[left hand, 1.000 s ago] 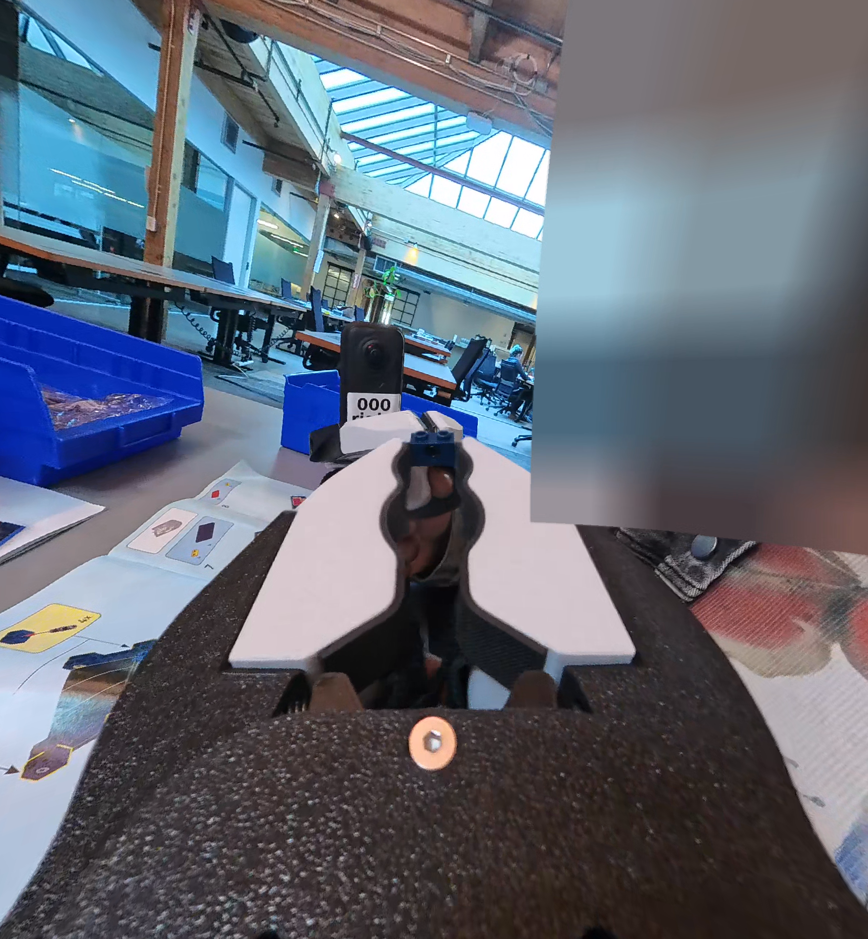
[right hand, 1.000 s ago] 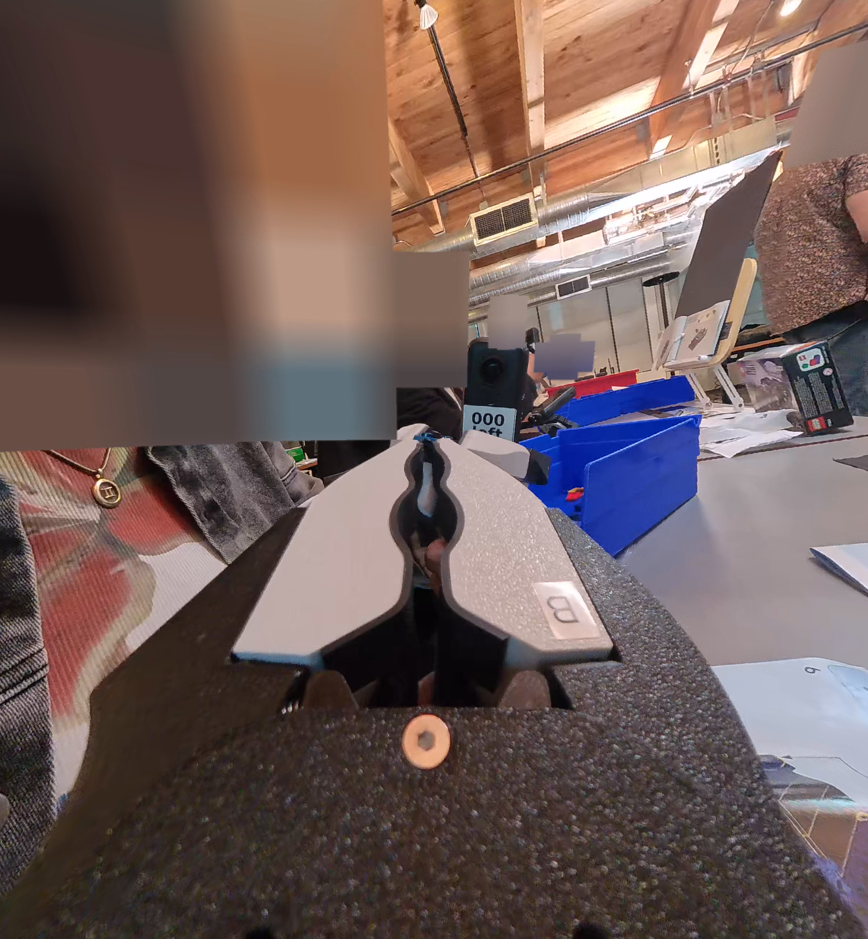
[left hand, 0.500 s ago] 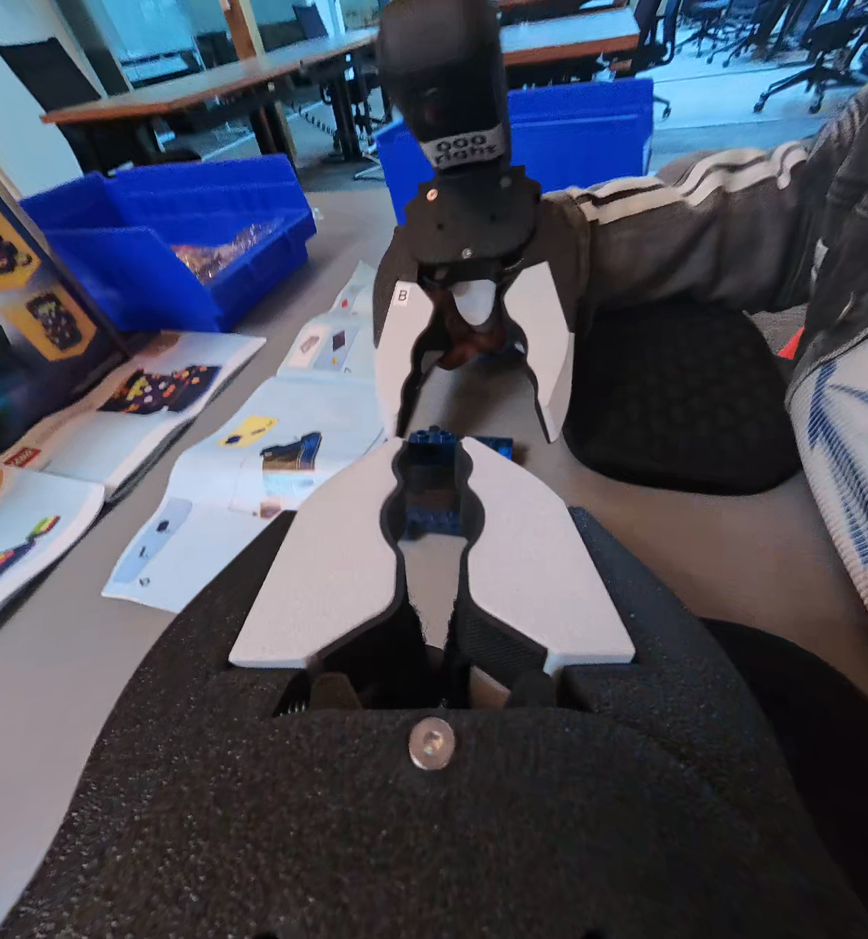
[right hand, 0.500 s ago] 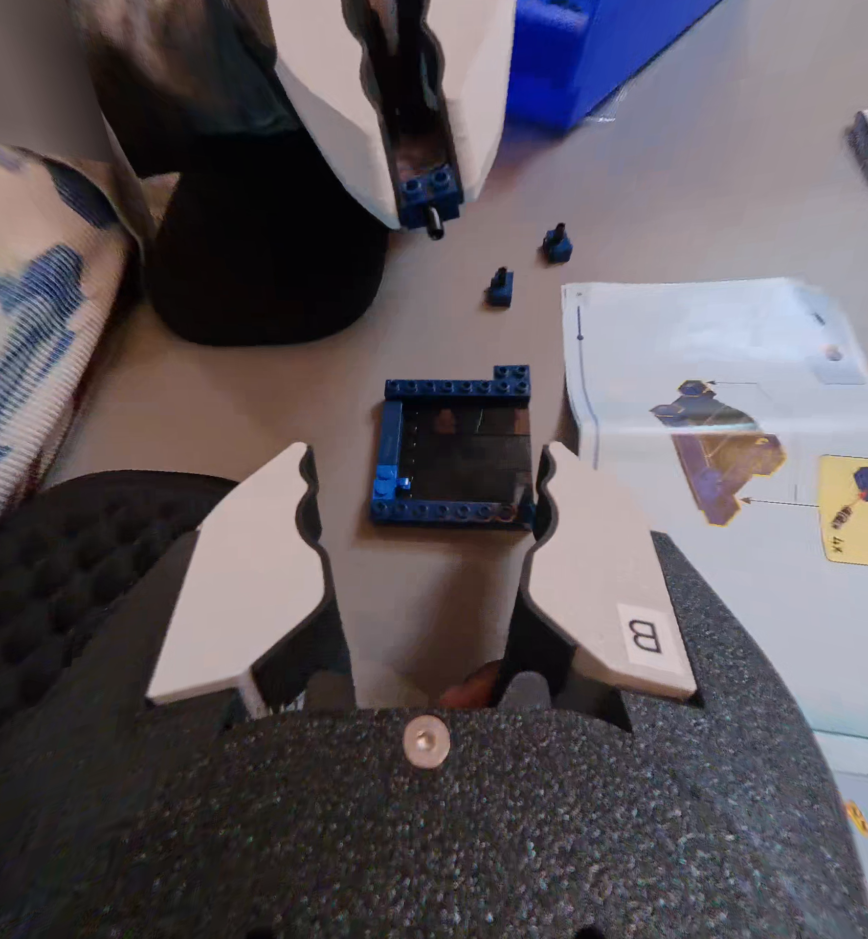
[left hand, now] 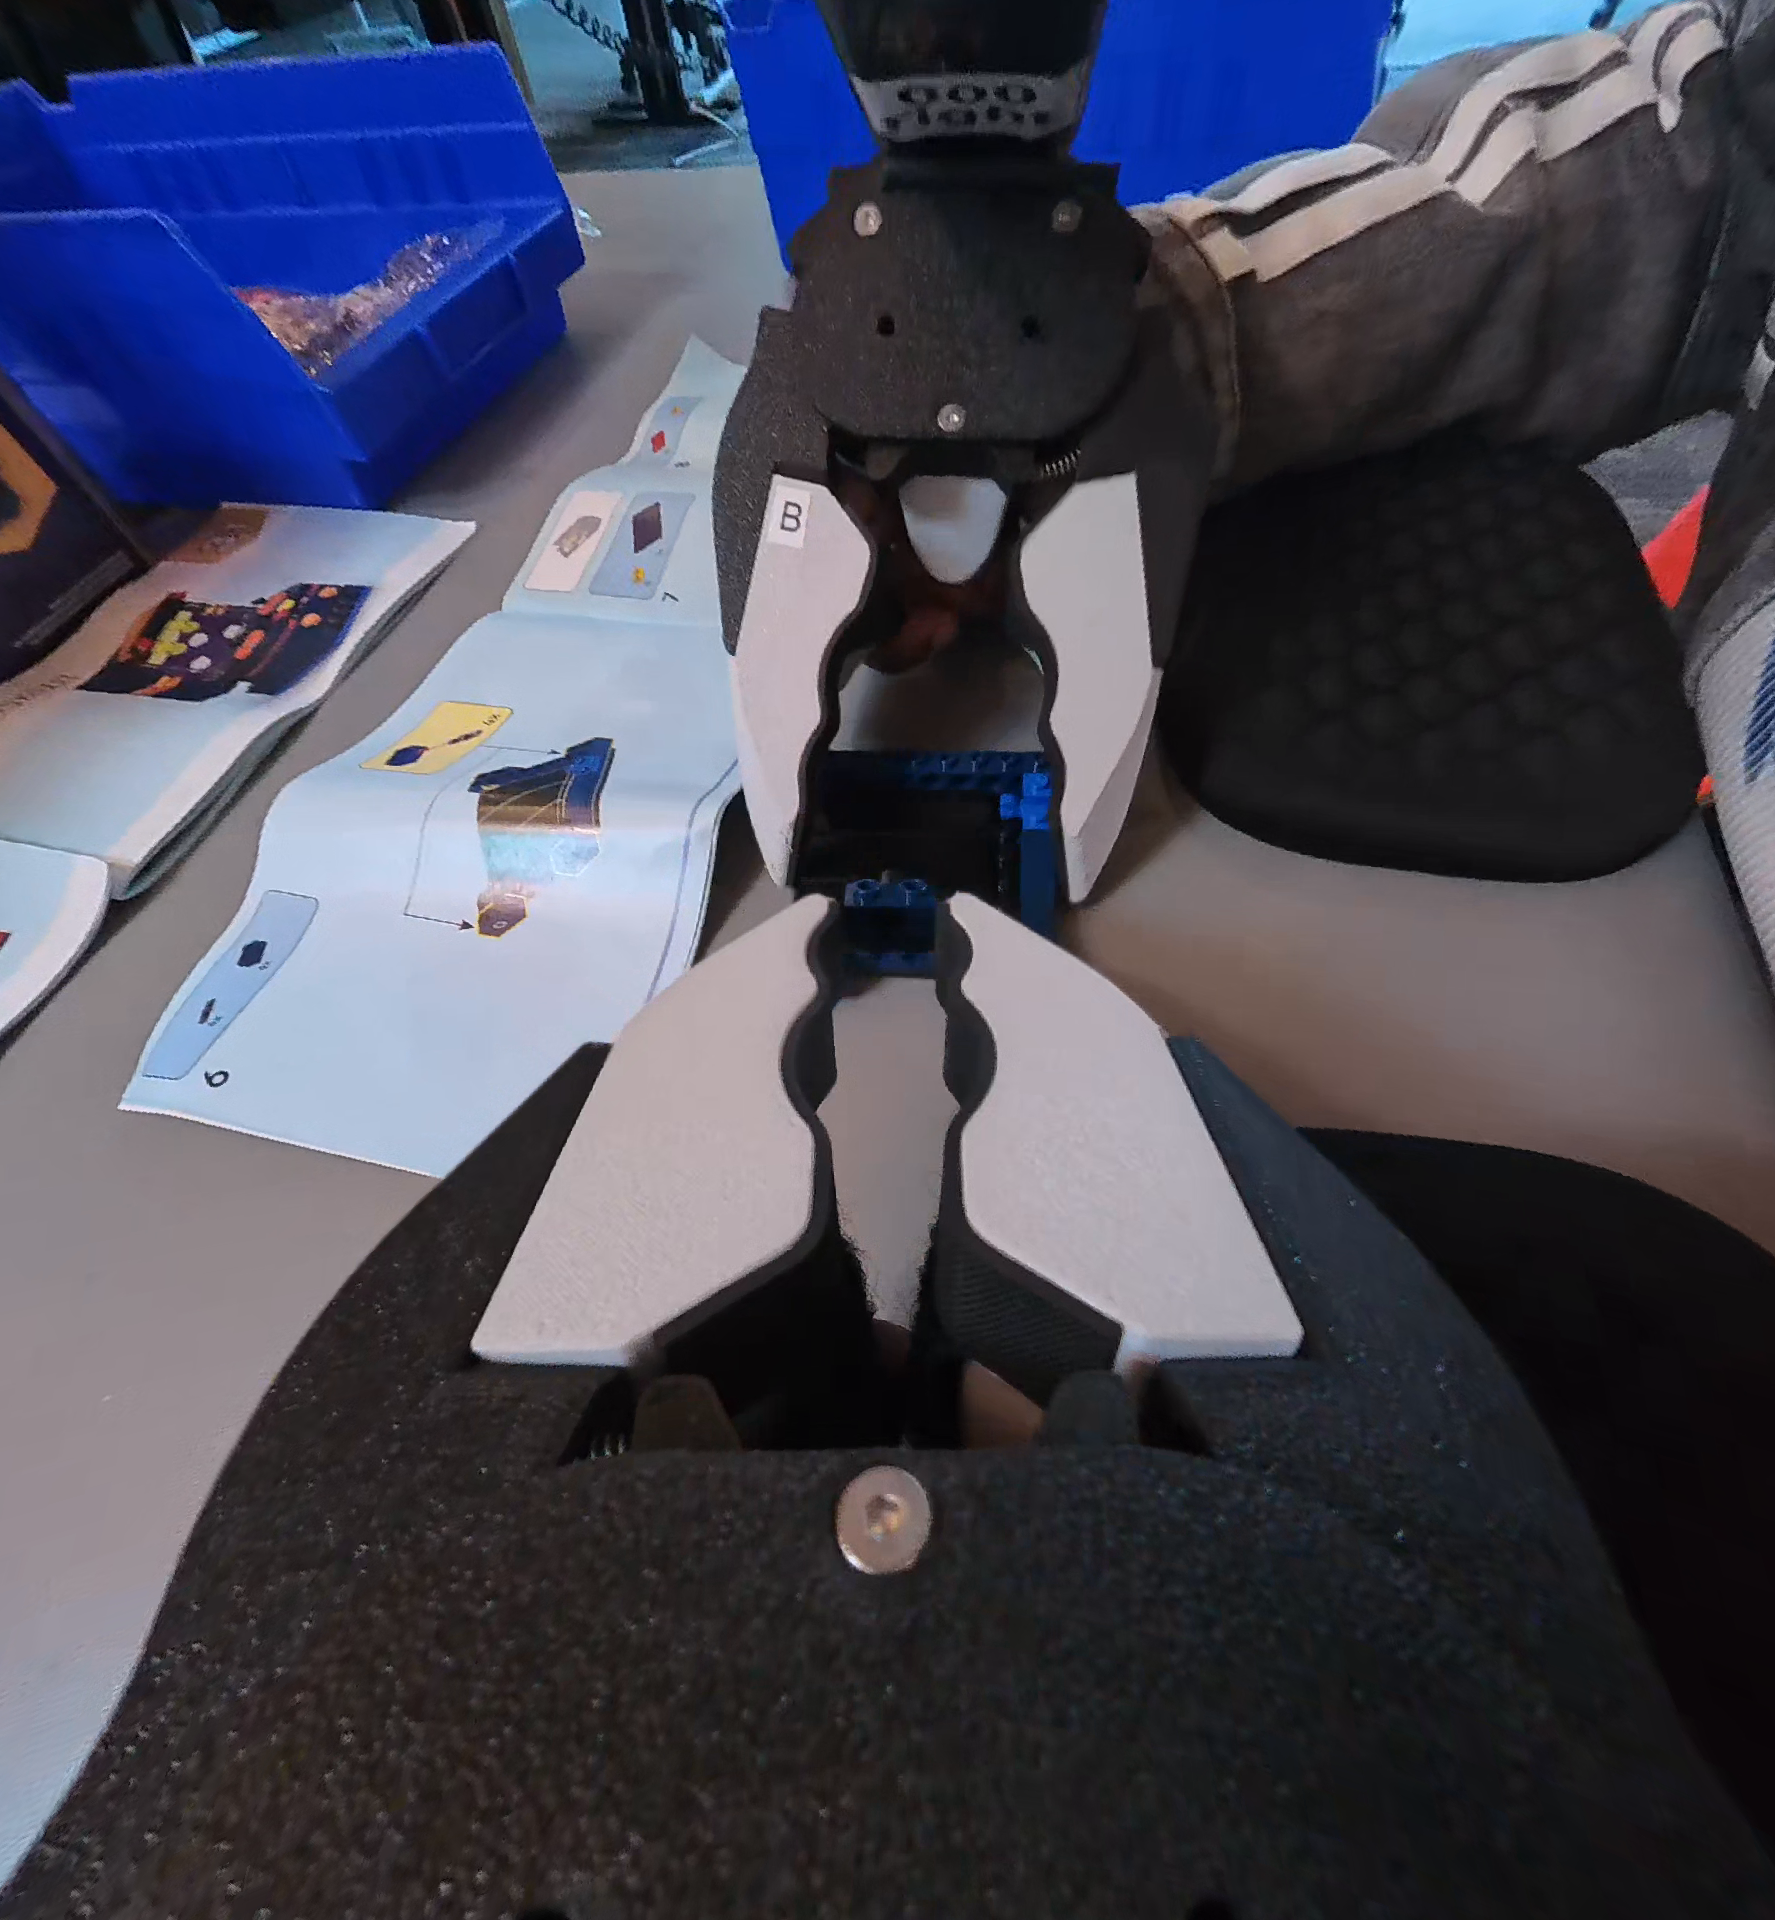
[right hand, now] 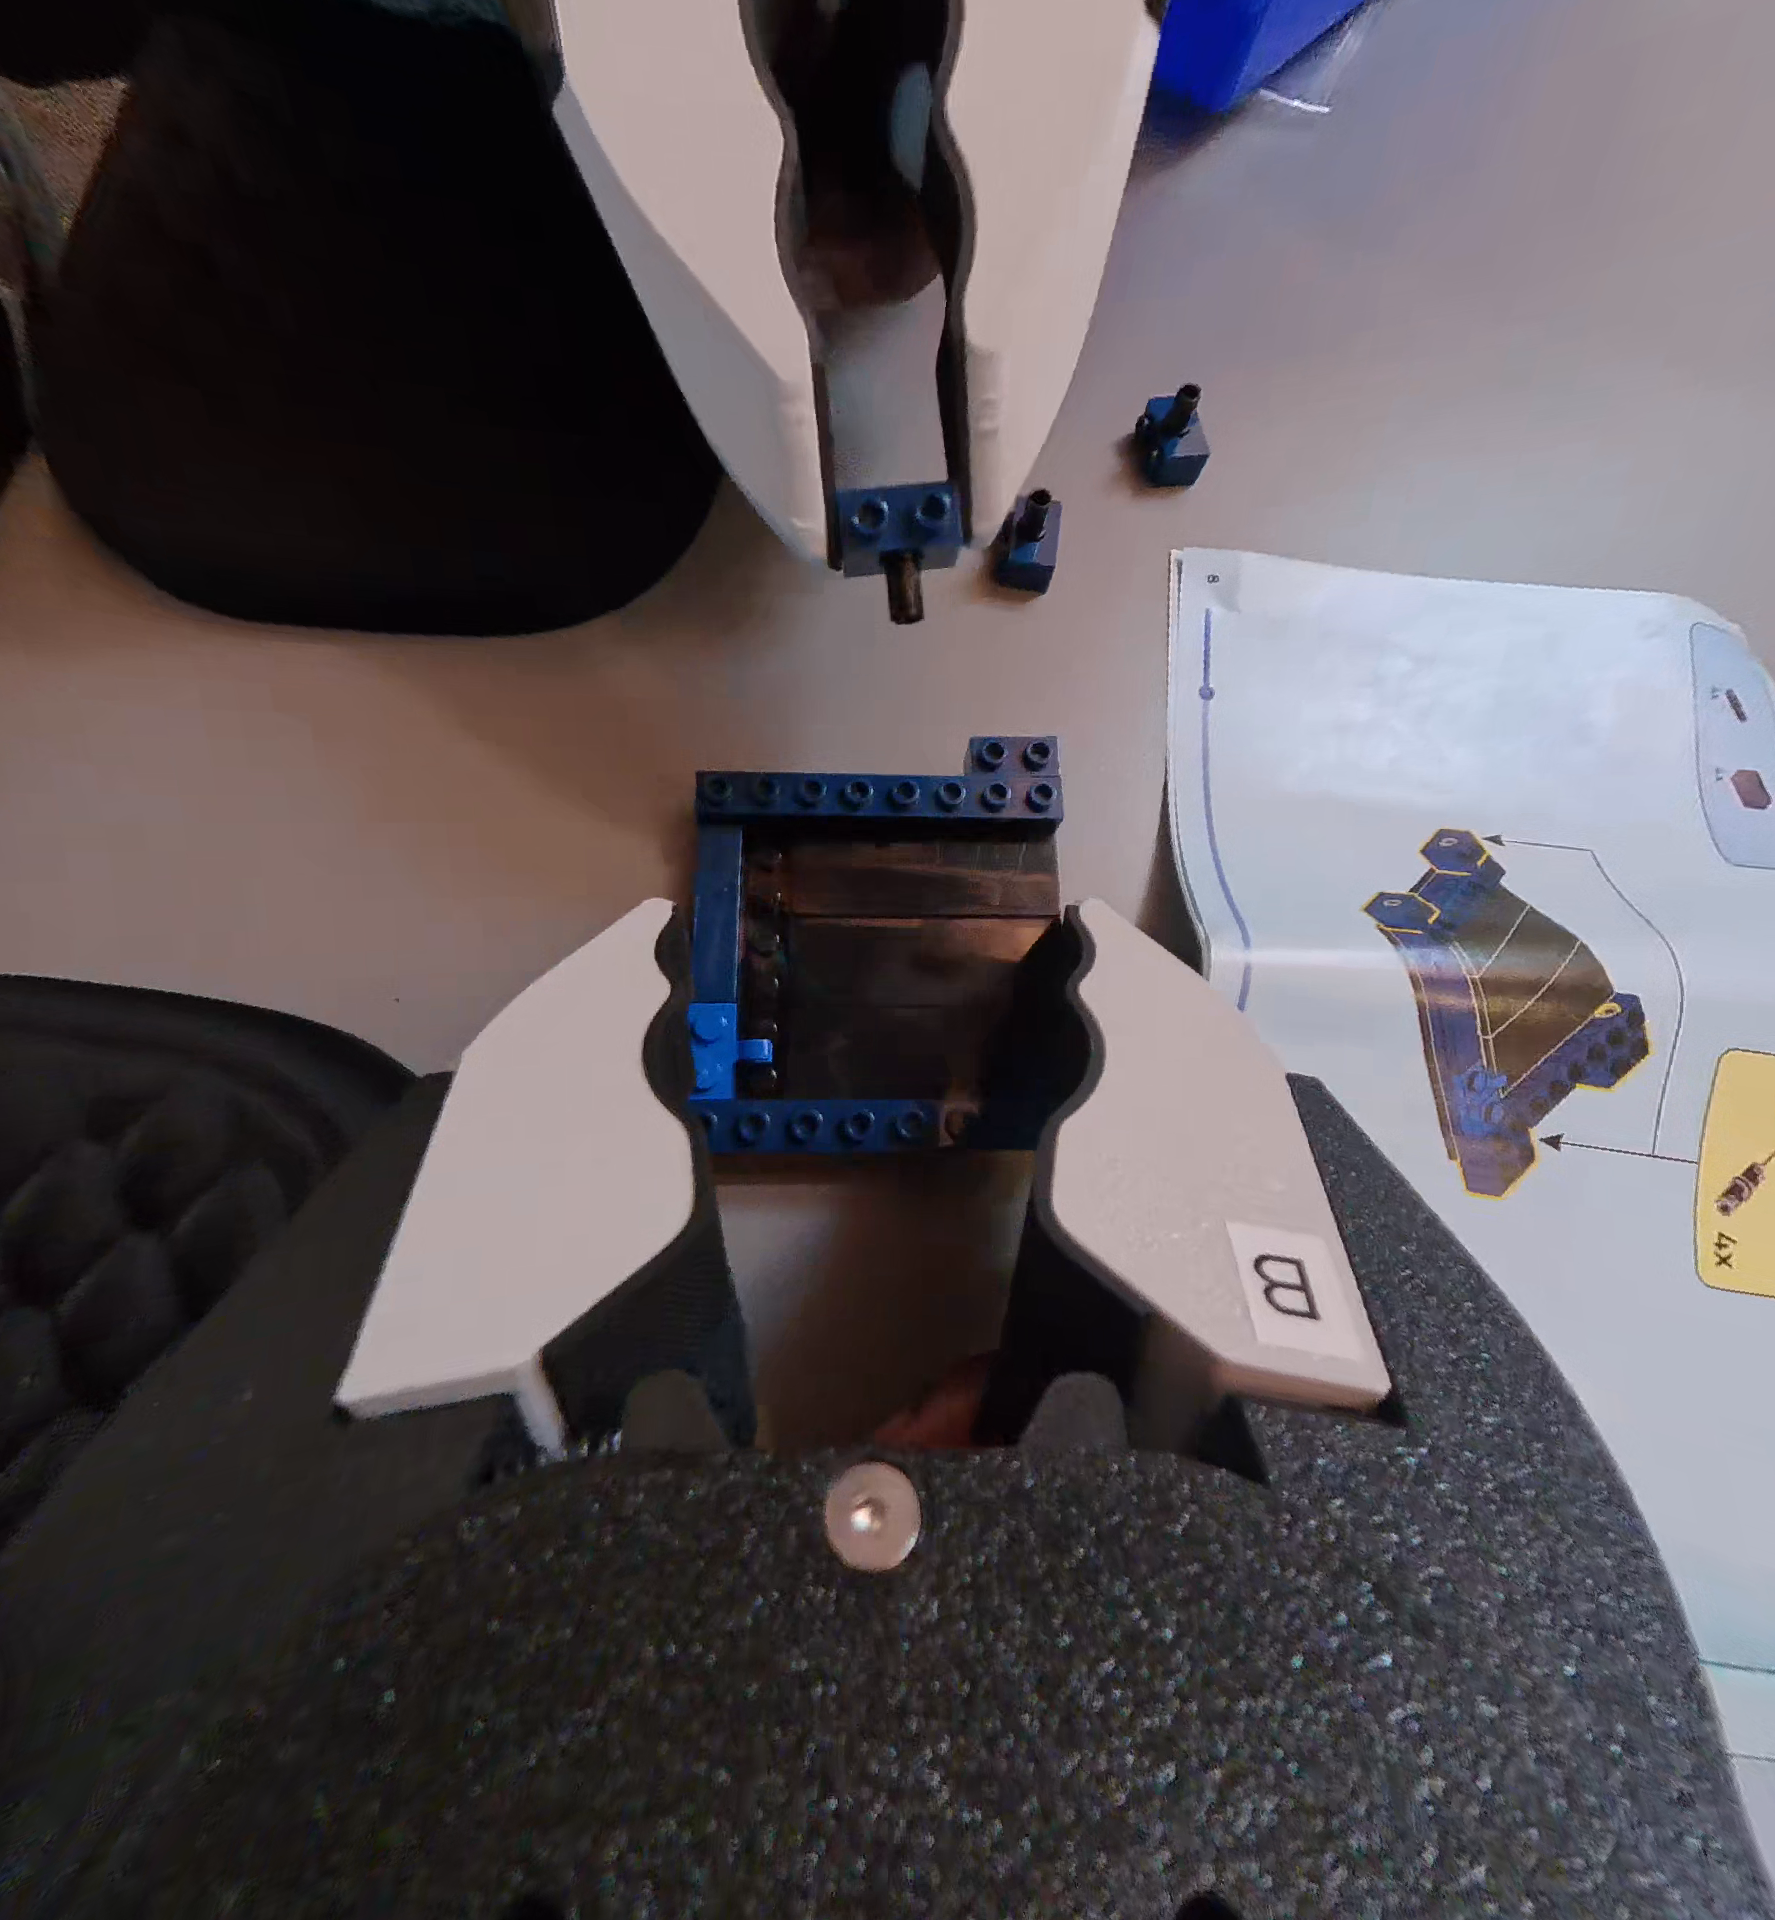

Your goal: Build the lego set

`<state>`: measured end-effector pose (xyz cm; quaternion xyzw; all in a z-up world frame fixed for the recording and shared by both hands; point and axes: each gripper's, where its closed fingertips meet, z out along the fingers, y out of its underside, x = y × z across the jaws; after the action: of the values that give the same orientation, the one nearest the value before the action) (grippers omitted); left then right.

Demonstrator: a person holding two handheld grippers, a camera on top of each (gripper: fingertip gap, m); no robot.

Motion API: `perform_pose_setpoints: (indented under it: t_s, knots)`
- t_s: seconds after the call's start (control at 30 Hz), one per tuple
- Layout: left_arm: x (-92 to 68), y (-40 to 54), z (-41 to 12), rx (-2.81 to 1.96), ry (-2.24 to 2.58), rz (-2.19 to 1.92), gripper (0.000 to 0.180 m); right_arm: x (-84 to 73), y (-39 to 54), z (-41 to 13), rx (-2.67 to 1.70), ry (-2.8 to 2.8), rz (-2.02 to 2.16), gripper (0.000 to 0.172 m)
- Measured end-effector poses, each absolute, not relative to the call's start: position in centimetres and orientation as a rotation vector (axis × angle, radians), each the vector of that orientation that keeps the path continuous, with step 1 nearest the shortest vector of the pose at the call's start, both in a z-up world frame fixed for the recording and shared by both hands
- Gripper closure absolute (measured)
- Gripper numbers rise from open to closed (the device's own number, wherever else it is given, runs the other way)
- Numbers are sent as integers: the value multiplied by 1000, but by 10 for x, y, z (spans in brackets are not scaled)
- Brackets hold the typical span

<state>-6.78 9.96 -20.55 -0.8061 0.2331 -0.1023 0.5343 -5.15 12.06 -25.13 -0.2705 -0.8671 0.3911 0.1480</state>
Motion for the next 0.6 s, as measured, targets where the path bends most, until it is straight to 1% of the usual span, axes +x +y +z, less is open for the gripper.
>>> perform_pose_setpoints:
  t_s: [0.13,0.6]
  knots:
    - [-67,99,-210,-1937,580,-219,165,-51,122,-233,-795,-2403,1298,105]
    - [-58,99,-193,-1812,569,-314,165,-50,127,-204,-822,-2243,1596,105]
